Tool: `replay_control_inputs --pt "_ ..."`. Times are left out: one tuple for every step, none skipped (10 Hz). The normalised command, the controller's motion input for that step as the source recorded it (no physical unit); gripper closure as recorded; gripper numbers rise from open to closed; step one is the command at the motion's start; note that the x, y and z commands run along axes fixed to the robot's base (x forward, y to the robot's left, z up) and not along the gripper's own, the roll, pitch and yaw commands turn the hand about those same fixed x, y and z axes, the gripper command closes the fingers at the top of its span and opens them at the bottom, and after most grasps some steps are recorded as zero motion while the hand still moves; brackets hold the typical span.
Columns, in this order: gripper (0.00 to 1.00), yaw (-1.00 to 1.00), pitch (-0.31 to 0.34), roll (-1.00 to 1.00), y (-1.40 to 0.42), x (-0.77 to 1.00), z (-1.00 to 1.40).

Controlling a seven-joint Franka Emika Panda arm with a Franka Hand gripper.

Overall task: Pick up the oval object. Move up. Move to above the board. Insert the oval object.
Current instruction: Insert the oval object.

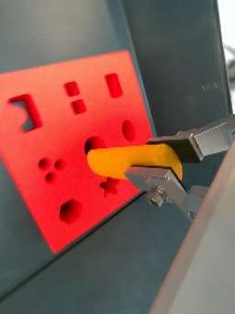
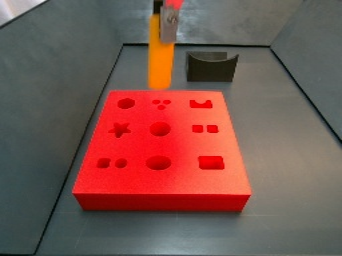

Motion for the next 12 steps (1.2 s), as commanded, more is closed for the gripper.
replay_control_inputs --pt "1.00 -0.96 0.000 0.00 -0.18 0.00 -0.22" --pt "1.00 -0.96 0.000 0.00 -0.18 0.00 -0.23" --pt "1.00 -0.93 -0.006 0.00 -0.22 0.02 -0.26" --pt "1.00 -0.89 0.000 0.00 -0.31 0.02 -0.28" --pt "1.00 -0.78 -0.010 0.00 -0.47 0.00 -0.30" --pt "1.00 -0.46 0.000 0.02 -0.74 0.11 -0.33" --pt "1.00 -0.09 0.014 0.12 -0.94 0.20 -0.28" --pt "1.00 0.00 0.013 0.15 -0.99 0.19 -0.21" --pt "1.00 0.00 0.011 0.13 -0.91 0.23 -0.15" --pt "1.00 0.00 0.000 0.07 -0.68 0.11 -0.06" --pt "1.00 0.00 0.000 0.08 -0.52 0.00 0.00" --pt "1.00 0.03 -0.014 0.00 -0.07 0.00 0.00"
